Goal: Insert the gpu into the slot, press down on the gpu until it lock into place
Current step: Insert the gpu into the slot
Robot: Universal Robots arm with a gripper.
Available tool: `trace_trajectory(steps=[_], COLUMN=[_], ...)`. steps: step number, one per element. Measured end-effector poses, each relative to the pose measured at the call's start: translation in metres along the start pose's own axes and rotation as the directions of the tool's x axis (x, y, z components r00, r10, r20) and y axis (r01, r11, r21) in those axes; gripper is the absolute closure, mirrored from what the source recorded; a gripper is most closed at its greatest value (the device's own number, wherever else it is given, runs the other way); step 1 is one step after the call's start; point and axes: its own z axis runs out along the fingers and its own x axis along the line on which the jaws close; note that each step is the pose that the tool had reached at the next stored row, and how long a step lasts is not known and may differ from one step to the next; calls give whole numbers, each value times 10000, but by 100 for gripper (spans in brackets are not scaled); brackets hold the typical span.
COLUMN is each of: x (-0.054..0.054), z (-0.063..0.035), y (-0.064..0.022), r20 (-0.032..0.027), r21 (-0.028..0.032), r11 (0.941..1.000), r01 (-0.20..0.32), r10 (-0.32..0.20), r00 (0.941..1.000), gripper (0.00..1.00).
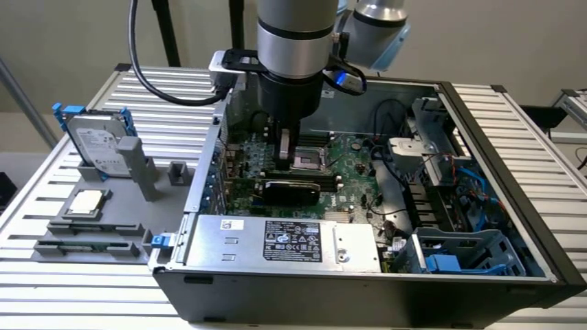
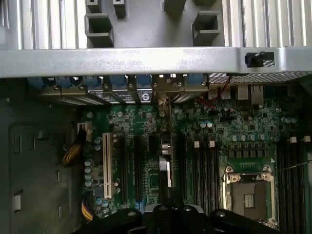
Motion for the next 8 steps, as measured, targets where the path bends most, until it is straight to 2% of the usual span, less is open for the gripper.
trace_trajectory(steps=[3, 8], x=[0, -2], z=[-1, -15], y=[-7, -7], r20=[0, -1], r21=[-35, -37], r11=[10000, 10000], r01=[-2, -2], r10=[2, 2], r00=[10000, 10000], gripper=[89, 89])
